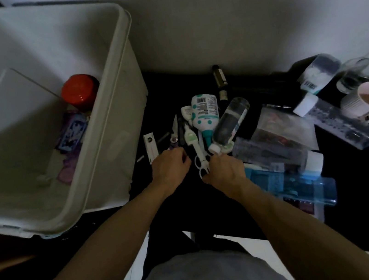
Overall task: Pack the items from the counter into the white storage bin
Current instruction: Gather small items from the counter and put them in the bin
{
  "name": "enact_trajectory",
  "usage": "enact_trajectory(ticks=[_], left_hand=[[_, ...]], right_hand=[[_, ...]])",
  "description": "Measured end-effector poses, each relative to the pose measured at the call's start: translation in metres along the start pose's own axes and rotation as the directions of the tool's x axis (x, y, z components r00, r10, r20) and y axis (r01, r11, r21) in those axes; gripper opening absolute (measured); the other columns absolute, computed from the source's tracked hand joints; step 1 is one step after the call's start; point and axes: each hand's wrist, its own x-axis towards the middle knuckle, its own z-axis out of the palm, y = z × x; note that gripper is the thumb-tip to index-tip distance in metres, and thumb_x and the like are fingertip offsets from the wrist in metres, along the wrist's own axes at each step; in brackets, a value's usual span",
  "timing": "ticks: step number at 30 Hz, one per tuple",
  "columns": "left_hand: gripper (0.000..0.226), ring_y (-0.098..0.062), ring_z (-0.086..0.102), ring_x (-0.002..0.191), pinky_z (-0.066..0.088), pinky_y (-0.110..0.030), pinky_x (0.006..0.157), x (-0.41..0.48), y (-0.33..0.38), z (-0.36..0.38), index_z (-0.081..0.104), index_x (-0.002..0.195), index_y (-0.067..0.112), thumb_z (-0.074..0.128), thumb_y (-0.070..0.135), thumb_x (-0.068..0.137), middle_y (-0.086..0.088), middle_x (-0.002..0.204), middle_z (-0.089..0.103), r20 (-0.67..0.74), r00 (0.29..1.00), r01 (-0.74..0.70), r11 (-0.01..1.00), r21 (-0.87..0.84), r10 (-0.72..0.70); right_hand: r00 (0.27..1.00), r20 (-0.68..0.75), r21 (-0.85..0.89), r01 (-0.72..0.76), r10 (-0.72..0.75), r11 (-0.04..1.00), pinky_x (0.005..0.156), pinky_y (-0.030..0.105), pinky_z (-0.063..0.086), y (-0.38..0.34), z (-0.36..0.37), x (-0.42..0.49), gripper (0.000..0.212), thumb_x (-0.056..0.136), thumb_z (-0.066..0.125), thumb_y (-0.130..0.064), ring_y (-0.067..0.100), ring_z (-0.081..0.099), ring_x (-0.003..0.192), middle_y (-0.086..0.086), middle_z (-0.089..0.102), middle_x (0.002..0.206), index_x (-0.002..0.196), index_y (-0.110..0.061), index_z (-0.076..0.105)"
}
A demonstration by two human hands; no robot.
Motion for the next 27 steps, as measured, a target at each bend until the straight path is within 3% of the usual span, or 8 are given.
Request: enact_trajectory(ticks=[3,8,11,14,18,21,24,27], left_hand=[[0.023,-0.021,0.064,0.076,0.044,-0.029,0.058,0.007,-0.006,-0.003,0.066,0.095,0.022,0.052,0.04,0.093,-0.002,0.086,0.07,-0.011,1.0,0.011,1.0,-0.012,-0.011],[0.02,-0.02,0.067,0.083,0.052,-0.031,0.064,0.01,-0.001,-0.006,0.065,0.099,0.026,0.058,0.042,0.091,0.003,0.092,0.072,0.022,0.998,-0.05,0.998,-0.044,0.051],[0.024,-0.02,0.065,0.086,0.049,-0.031,0.065,0.015,0.009,-0.006,0.066,0.098,0.023,0.057,0.044,0.091,0.002,0.096,0.069,0.071,0.993,-0.096,0.995,-0.009,0.097],[0.03,-0.025,0.056,0.097,0.047,-0.033,0.067,0.018,0.019,0.004,0.064,0.092,0.015,0.057,0.044,0.092,-0.007,0.101,0.058,0.031,0.991,-0.13,0.99,0.045,0.129],[0.05,-0.031,0.044,0.119,0.048,-0.039,0.086,0.023,0.03,0.017,0.064,0.113,0.011,0.06,0.054,0.087,-0.012,0.119,0.053,0.078,0.995,-0.077,0.986,0.146,0.066],[0.059,-0.037,0.042,0.122,0.048,-0.043,0.088,0.027,0.038,0.018,0.064,0.116,0.012,0.063,0.06,0.081,-0.015,0.121,0.054,0.093,0.995,-0.042,0.976,0.214,0.023],[0.059,-0.039,0.041,0.126,0.043,-0.044,0.095,0.026,0.044,0.019,0.065,0.112,0.012,0.064,0.061,0.079,-0.016,0.123,0.056,0.111,0.994,-0.012,0.969,0.246,-0.016],[0.053,-0.033,0.046,0.118,0.034,-0.042,0.096,0.023,0.049,0.018,0.067,0.096,0.017,0.063,0.066,0.075,-0.012,0.116,0.061,0.164,0.984,0.011,0.957,0.291,-0.062]], right_hand=[[0.997,0.014,-0.012,0.07,-0.07,0.997,0.066,0.032,0.044,0.01,-0.018,-0.005,0.037,0.089,0.063,-0.046,0.028,0.063,0.094,0.007,0.059,0.096,0.105,-0.013,0.061],[0.994,-0.023,0.028,0.106,-0.105,0.994,0.06,0.032,0.045,0.03,-0.048,-0.007,0.034,0.089,0.063,-0.047,0.026,0.058,0.074,0.001,0.051,0.071,0.085,-0.014,0.055],[0.992,-0.092,0.067,0.092,-0.086,0.993,0.062,0.035,0.053,0.037,-0.055,-0.008,0.036,0.088,0.064,-0.048,0.025,0.063,0.075,0.006,0.063,0.081,0.089,-0.012,0.063],[0.986,-0.153,0.051,0.075,-0.067,0.996,0.062,0.035,0.053,0.039,-0.056,-0.011,0.035,0.088,0.063,-0.048,0.025,0.065,0.076,0.005,0.064,0.081,0.09,-0.013,0.064],[0.985,-0.169,0.033,0.043,-0.037,0.999,0.063,0.035,0.054,0.044,-0.054,-0.017,0.037,0.089,0.062,-0.05,0.025,0.065,0.08,0.006,0.066,0.086,0.093,-0.013,0.064],[0.99,-0.14,0.028,0.031,-0.027,0.999,0.059,0.034,0.05,0.049,-0.053,-0.021,0.039,0.09,0.062,-0.05,0.026,0.064,0.08,0.008,0.067,0.089,0.096,-0.012,0.064],[0.986,-0.166,0.012,0.028,-0.025,1.0,0.056,0.031,0.043,0.051,-0.051,-0.024,0.039,0.089,0.062,-0.049,0.026,0.065,0.079,0.009,0.067,0.089,0.096,-0.01,0.064],[0.974,-0.228,0.021,-0.001,0.006,1.0,0.058,0.033,0.048,0.049,-0.048,-0.027,0.04,0.089,0.061,-0.05,0.026,0.065,0.079,0.008,0.068,0.088,0.095,-0.011,0.064]])
